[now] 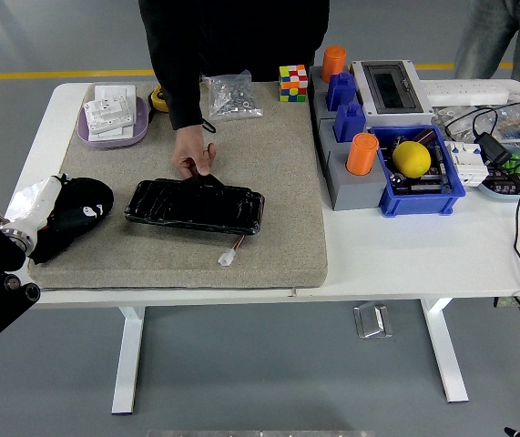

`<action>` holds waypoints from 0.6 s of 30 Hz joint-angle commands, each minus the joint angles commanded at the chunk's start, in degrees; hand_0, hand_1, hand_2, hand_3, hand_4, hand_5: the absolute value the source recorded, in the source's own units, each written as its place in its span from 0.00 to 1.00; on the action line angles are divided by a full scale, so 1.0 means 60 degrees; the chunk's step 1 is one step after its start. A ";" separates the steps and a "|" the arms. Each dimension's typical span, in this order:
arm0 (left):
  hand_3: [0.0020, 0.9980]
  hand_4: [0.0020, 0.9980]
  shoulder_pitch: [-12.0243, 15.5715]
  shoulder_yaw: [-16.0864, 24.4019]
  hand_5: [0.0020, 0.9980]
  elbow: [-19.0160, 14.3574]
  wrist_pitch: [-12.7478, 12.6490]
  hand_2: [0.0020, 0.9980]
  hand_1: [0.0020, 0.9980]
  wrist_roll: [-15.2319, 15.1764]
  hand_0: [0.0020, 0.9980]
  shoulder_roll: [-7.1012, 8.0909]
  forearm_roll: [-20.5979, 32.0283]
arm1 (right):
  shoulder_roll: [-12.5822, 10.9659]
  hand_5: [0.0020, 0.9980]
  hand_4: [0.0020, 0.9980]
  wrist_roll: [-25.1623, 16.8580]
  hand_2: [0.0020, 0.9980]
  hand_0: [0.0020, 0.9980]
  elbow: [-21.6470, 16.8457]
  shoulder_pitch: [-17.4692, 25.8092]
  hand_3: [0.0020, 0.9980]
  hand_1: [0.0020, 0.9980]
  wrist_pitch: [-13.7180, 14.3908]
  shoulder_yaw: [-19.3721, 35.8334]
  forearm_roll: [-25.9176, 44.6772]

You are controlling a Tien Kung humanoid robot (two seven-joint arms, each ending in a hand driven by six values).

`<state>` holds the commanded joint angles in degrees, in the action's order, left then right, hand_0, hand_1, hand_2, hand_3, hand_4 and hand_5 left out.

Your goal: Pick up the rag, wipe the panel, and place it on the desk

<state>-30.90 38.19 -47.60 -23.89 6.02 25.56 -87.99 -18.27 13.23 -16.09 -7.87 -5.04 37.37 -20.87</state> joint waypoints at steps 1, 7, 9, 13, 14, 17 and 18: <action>0.81 1.00 -0.0004 0.0029 1.00 -0.0013 0.0009 0.79 0.69 -0.0021 0.48 0.0006 0.0015 | -0.0001 0.56 1.00 0.0005 0.71 0.78 0.0000 -0.0003 0.64 0.66 -0.0002 -0.0015 -0.0001; 0.82 1.00 0.0011 0.0152 1.00 -0.0105 -0.0018 0.80 0.70 0.0011 0.49 0.0064 -0.0138 | 0.0014 0.56 1.00 0.0001 0.72 0.78 -0.0004 0.0004 0.64 0.65 0.0011 -0.0042 0.0002; 0.82 1.00 0.0019 0.0202 1.00 -0.0119 -0.0025 0.80 0.70 0.0045 0.49 0.0082 -0.0174 | 0.0022 0.56 1.00 -0.0002 0.72 0.78 -0.0007 0.0009 0.64 0.65 0.0011 -0.0048 0.0007; 0.82 1.00 0.0049 0.0428 1.00 -0.0143 -0.0055 0.79 0.71 0.0064 0.50 0.0154 -0.0233 | 0.0047 0.56 1.00 0.0004 0.72 0.78 -0.0002 0.0026 0.64 0.65 0.0007 -0.0072 0.0012; 0.82 1.00 0.0078 0.0609 1.00 -0.0206 -0.0064 0.79 0.71 0.0059 0.50 0.0199 -0.0258 | 0.0052 0.56 1.00 0.0003 0.72 0.78 0.0000 0.0032 0.64 0.65 0.0006 -0.0061 0.0013; 0.82 1.00 0.0120 0.0946 1.00 -0.0381 -0.0060 0.80 0.71 0.0083 0.51 0.0290 -0.0314 | 0.0058 0.55 1.00 0.0015 0.72 0.78 0.0011 0.0034 0.64 0.65 0.0005 -0.0063 0.0014; 0.82 1.00 0.0149 0.1124 1.00 -0.0497 -0.0065 0.80 0.71 0.0085 0.51 0.0332 -0.0365 | 0.0059 0.55 1.00 0.0016 0.72 0.78 0.0011 0.0031 0.64 0.65 0.0009 -0.0066 0.0020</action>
<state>-30.01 44.94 -50.58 -24.28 6.53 27.55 -90.18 -17.92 13.32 -16.02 -7.68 -4.99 36.97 -20.76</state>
